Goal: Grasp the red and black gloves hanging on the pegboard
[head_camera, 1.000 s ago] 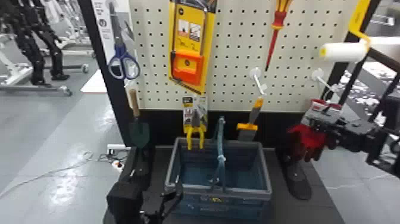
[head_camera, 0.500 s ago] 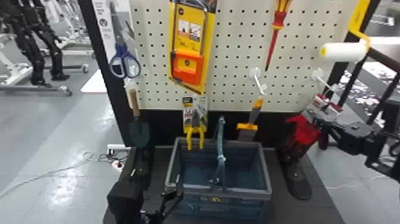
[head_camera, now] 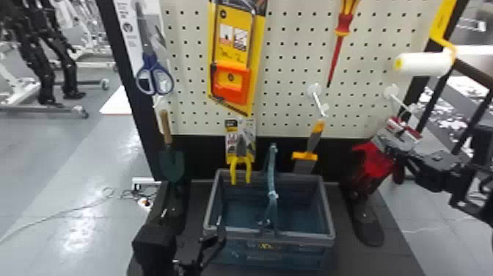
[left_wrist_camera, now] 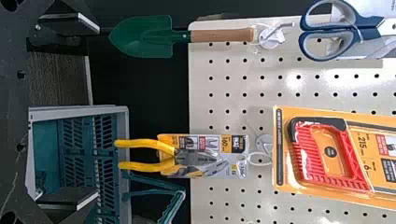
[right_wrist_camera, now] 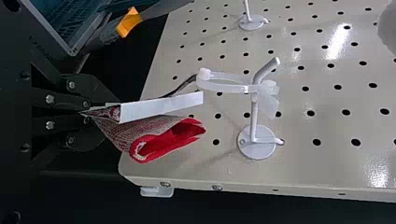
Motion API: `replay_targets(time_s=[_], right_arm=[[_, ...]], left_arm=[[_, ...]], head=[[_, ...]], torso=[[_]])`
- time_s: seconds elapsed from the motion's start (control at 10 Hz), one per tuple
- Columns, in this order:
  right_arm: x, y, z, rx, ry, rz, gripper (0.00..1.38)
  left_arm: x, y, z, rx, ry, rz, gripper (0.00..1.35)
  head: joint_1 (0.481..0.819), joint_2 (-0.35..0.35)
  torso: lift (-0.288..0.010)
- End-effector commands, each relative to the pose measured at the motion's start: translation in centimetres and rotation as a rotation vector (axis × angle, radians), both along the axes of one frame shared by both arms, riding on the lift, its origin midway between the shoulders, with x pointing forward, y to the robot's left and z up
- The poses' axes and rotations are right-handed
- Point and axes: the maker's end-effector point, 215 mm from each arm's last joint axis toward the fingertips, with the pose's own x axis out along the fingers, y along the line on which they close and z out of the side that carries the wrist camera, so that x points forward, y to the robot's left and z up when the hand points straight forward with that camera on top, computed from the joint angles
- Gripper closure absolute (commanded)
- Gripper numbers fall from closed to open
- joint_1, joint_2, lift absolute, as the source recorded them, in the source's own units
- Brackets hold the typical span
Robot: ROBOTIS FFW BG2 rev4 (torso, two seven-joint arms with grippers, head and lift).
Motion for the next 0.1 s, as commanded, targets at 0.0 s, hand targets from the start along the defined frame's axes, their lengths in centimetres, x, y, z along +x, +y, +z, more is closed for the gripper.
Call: replay_targets(time_s=[0.0], right_arm=[[0.00, -0.01, -0.06, 0.000, 0.001, 0.000, 1.29]], left_arm=[[0.00, -0.02, -0.02, 0.000, 0.001, 0.000, 0.08]], head=[[0.549, 0.000]], torso=[[-0.100]])
